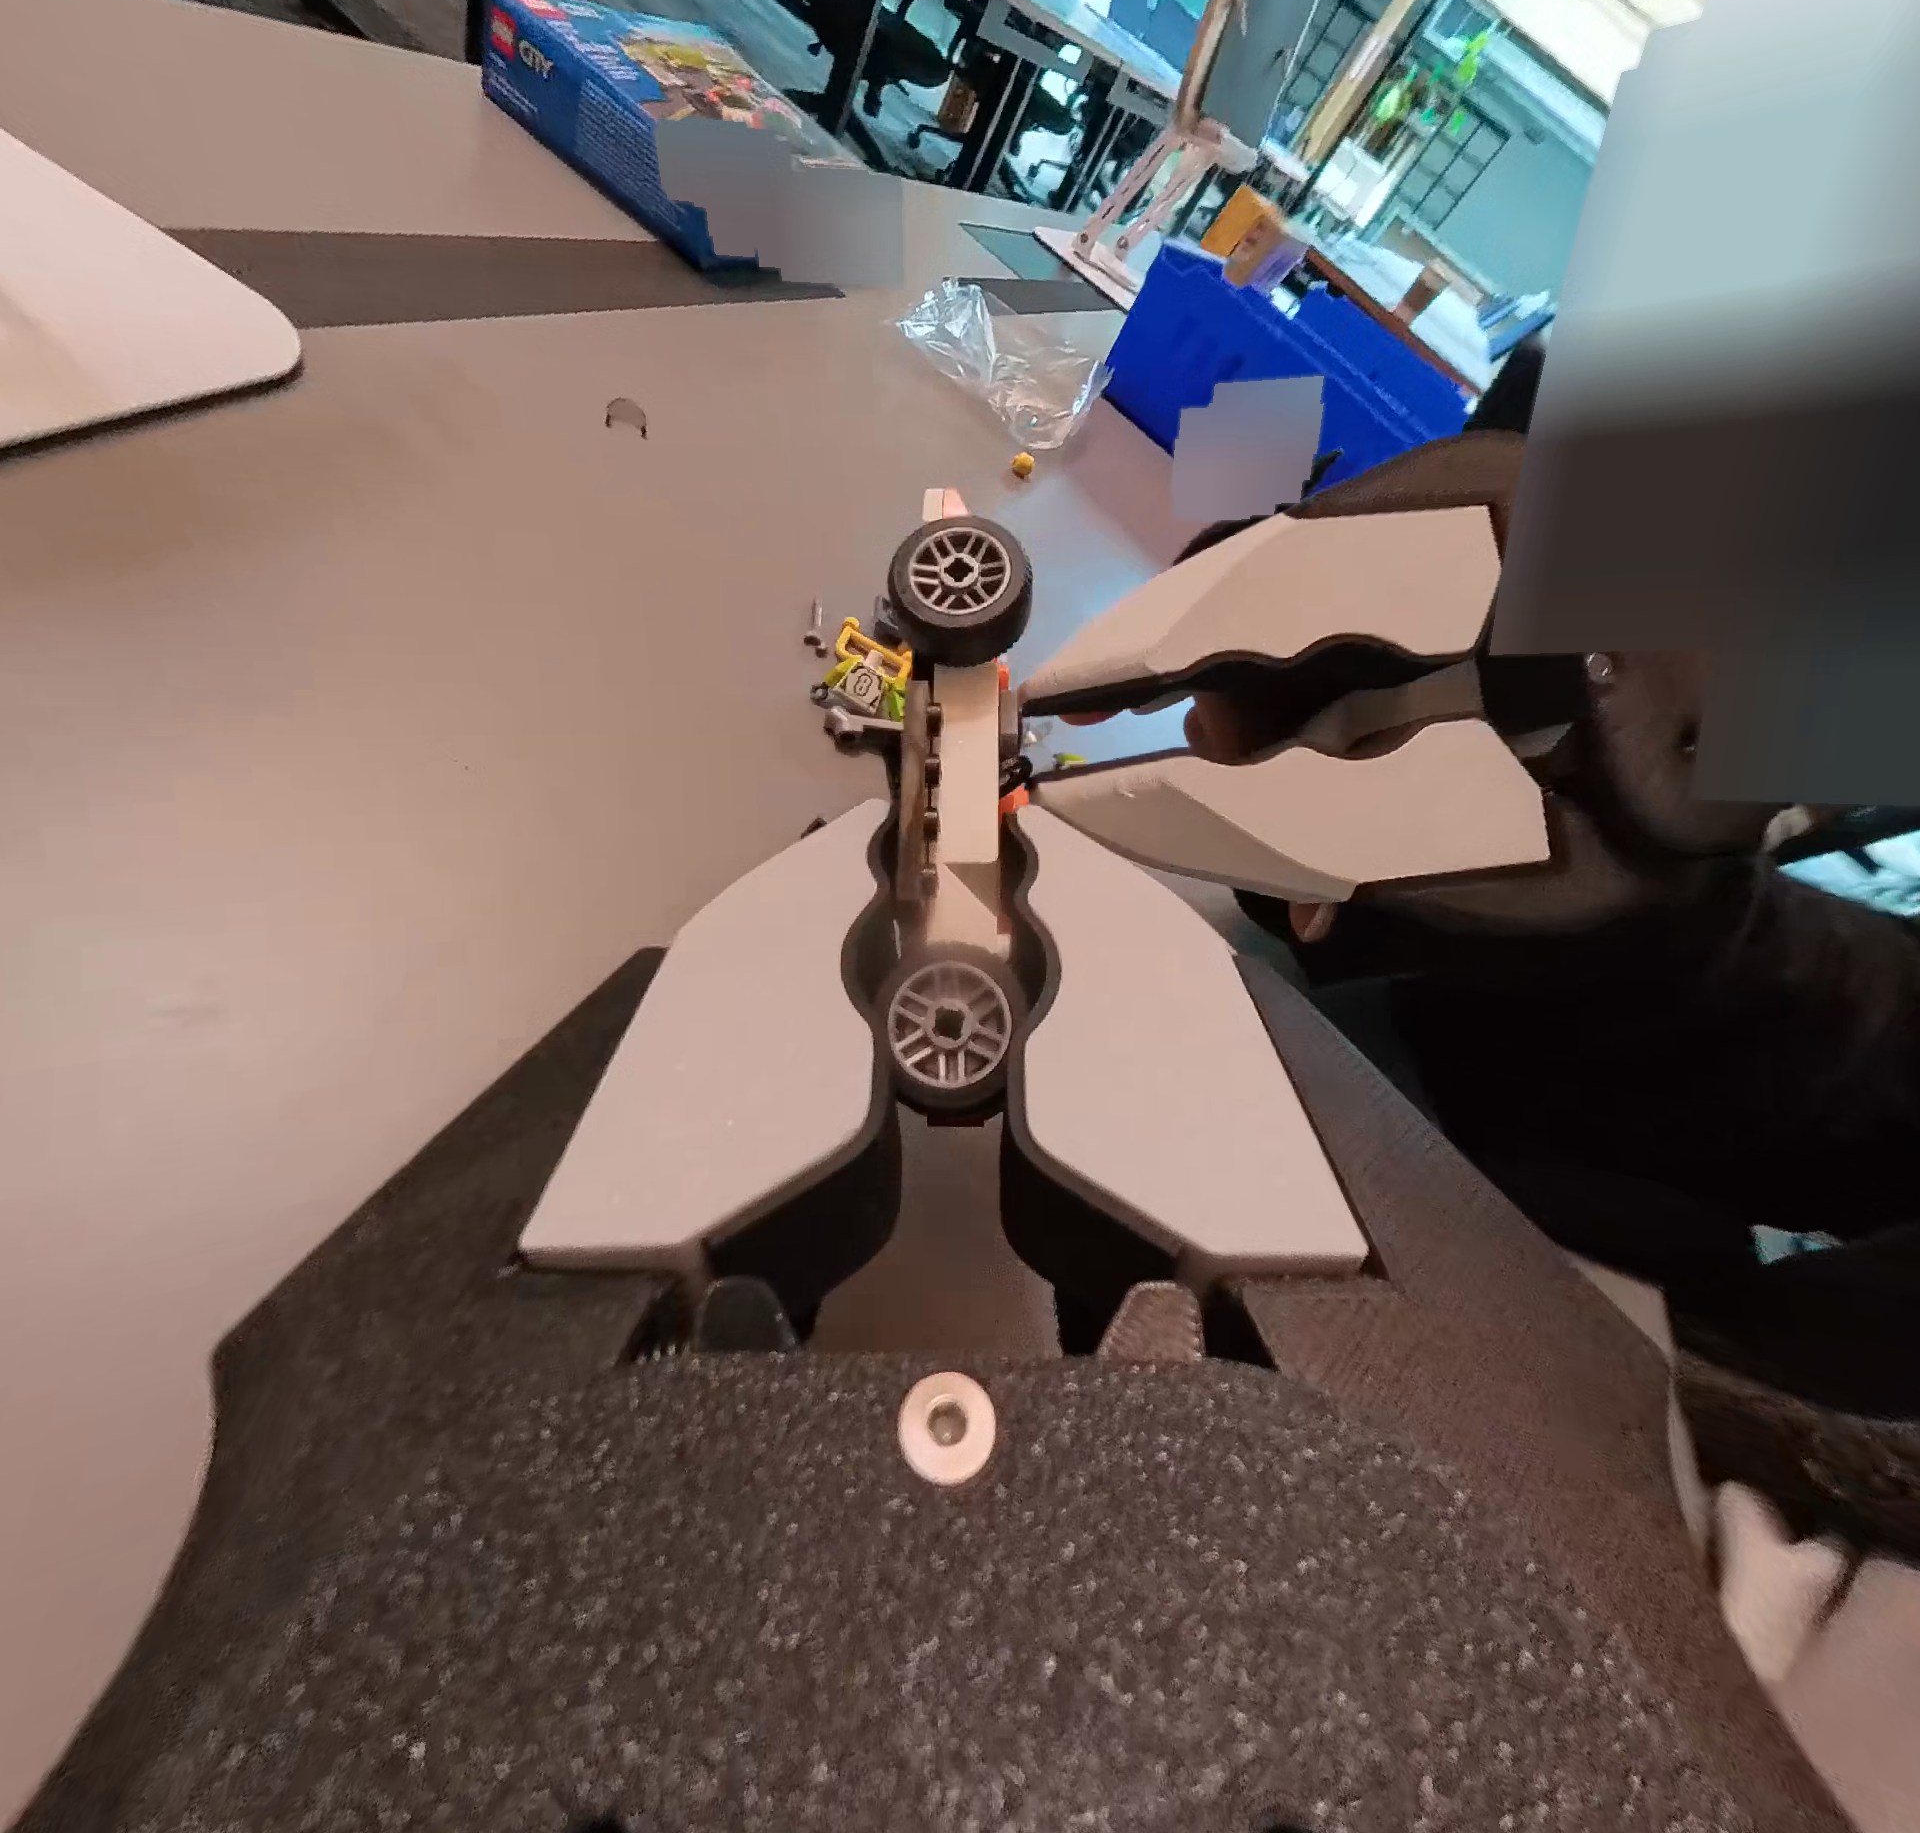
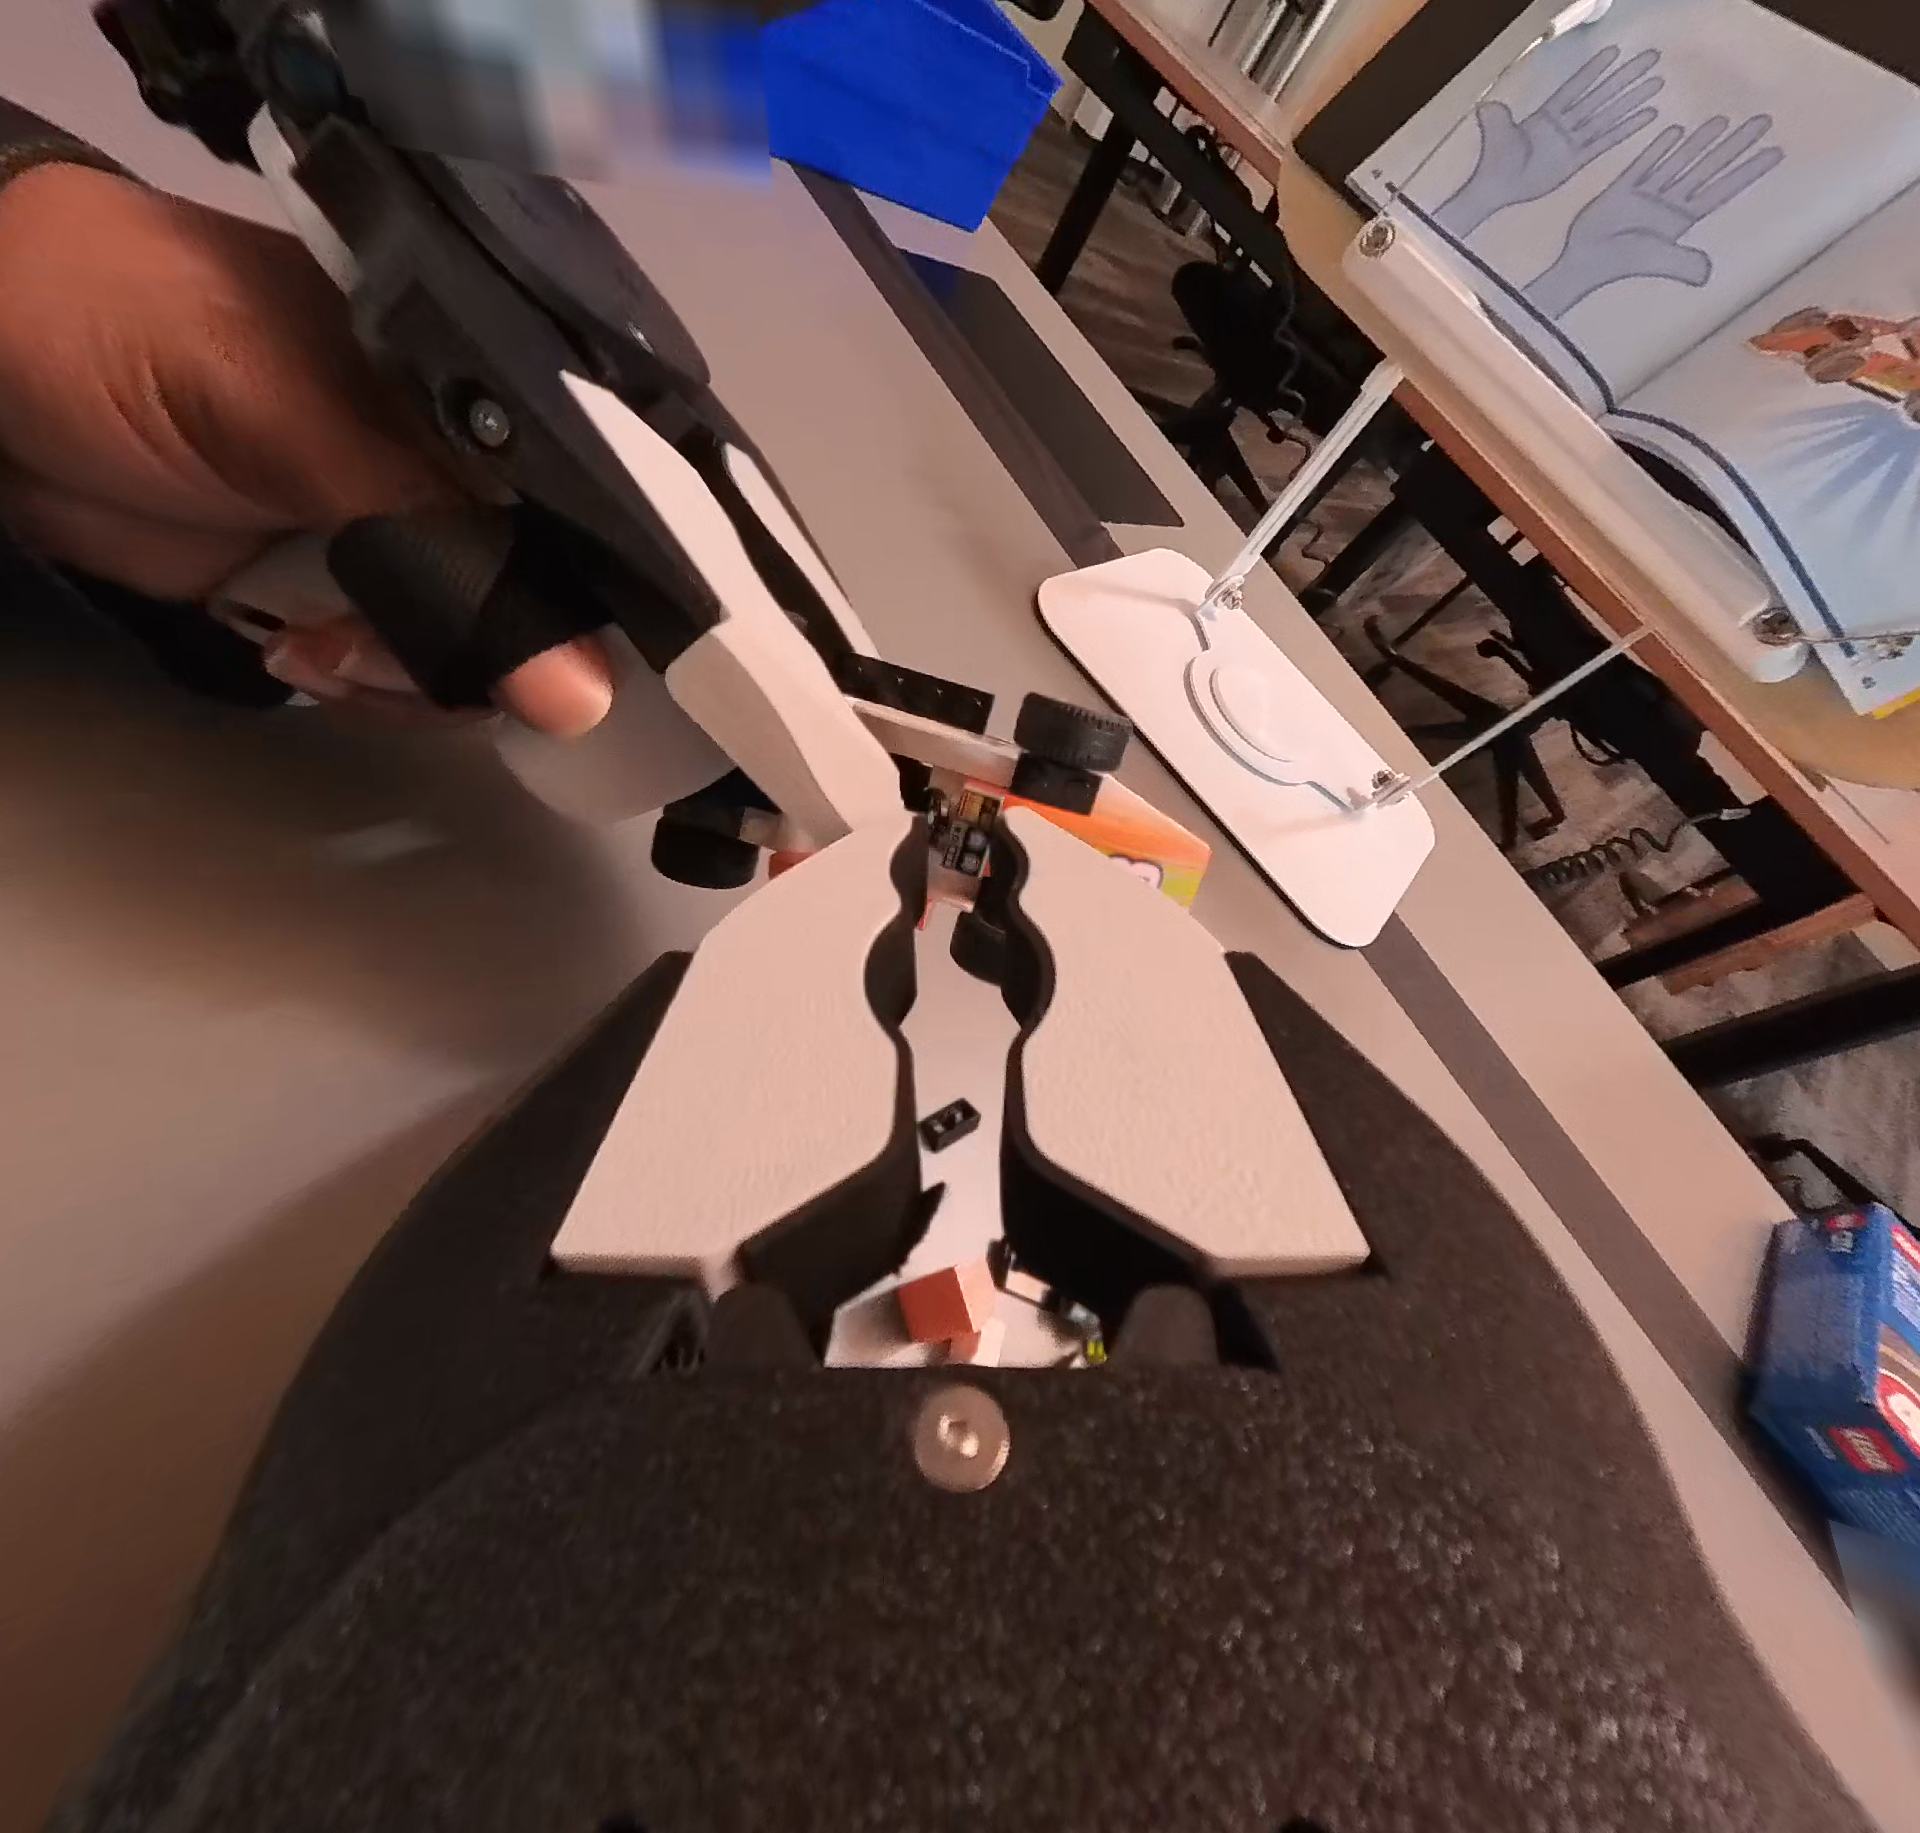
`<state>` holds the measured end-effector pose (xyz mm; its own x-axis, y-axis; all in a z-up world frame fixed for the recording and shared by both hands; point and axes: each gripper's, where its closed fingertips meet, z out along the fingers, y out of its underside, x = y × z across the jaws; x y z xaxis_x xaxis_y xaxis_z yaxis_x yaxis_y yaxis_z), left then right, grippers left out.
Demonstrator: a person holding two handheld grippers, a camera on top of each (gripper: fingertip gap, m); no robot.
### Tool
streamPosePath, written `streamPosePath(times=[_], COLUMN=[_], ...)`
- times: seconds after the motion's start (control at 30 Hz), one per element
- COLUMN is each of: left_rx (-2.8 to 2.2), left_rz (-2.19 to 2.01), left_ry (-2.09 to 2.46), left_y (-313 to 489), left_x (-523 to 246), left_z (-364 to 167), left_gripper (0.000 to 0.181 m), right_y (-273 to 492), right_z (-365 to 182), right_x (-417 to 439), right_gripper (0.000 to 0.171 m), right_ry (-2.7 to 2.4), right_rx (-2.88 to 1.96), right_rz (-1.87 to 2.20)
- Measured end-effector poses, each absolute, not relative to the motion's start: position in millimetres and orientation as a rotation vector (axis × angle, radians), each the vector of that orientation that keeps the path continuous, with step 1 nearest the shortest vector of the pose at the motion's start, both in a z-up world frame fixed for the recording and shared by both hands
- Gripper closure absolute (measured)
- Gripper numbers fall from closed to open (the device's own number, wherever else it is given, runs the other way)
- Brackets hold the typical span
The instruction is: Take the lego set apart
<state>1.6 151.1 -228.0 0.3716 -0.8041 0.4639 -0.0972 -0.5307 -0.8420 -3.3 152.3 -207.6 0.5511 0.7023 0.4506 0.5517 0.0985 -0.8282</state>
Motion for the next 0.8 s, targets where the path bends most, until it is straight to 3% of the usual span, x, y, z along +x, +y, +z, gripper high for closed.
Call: streamPosePath(times=[0.8], left_rx=[-1.781], left_rz=[-0.585], left_ry=[0.848], left_y=[166.5], left_x=[-2.7], left_z=[-221.5], left_gripper=[0.165], right_y=[161.1], right_z=[-203.5], right_x=[-2.2], right_gripper=[0.162], right_ry=[-0.885], right_rx=[-1.647], right_rz=[0.167])
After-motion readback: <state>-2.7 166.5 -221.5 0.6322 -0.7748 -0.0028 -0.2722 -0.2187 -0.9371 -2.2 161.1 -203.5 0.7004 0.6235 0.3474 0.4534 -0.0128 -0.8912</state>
